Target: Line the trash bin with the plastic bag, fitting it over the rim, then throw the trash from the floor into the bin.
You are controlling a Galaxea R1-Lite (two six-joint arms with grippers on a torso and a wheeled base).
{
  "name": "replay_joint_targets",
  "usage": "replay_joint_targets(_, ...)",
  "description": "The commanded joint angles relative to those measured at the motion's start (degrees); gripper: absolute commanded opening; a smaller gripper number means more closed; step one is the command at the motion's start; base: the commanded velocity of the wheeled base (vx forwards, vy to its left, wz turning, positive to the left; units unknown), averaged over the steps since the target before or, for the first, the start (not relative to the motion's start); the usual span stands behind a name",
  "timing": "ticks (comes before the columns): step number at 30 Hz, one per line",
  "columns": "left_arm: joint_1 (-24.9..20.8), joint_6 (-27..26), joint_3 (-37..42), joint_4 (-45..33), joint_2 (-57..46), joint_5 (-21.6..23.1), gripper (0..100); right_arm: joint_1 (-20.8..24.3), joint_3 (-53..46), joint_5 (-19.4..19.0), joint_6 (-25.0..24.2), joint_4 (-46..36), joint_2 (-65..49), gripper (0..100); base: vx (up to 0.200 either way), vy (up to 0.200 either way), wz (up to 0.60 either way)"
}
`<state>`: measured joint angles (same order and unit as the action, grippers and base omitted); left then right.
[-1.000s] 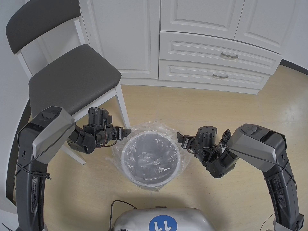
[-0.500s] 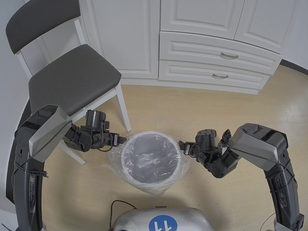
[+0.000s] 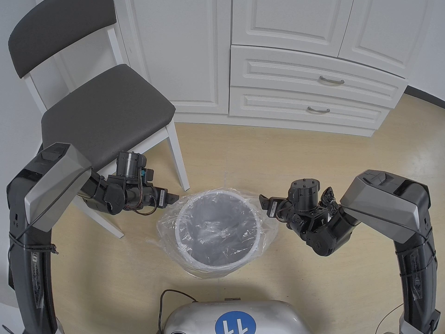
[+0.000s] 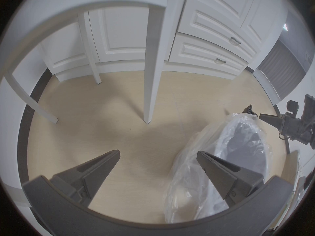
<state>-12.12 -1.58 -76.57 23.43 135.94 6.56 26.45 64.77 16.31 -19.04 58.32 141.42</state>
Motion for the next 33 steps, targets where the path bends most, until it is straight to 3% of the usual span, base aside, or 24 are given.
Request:
replay_joint_targets(1,-0.8,-1.8,5.1,-0.1,-6.7,0.0,100,2.4,-6.9,-0.1,3.9,-0.7,-7.2,100,0.000,0.000,0.00)
replay_joint_targets(6,-0.2,-6.8,8.4,-0.3,-7.6,0.5,100,2.4,-11.8,-0.1,9.2,-0.7,-8.4,100,0.000,0.000,0.00)
replay_joint_targets(8,1.1,-11.5,10.3,-0.8,-7.7,2.4,100,1.6,-15.3,-0.2,14.2,-0.7,-8.9,100,0.000,0.000,0.00)
replay_joint_targets(11,2.3,-14.6,11.4,-0.9,-7.5,4.5,100,0.8,-17.3,-0.6,16.9,-0.7,-8.6,100,0.000,0.000,0.00)
replay_joint_targets(18,3.2,-15.8,11.0,-2.1,-5.5,7.2,100,0.7,-17.7,-0.8,17.7,-0.8,-5.1,100,0.000,0.000,0.00)
replay_joint_targets(33,2.4,-17.0,7.6,-2.7,2.8,6.7,100,1.8,-15.5,-2.7,17.4,-0.7,2.7,100,0.000,0.000,0.00)
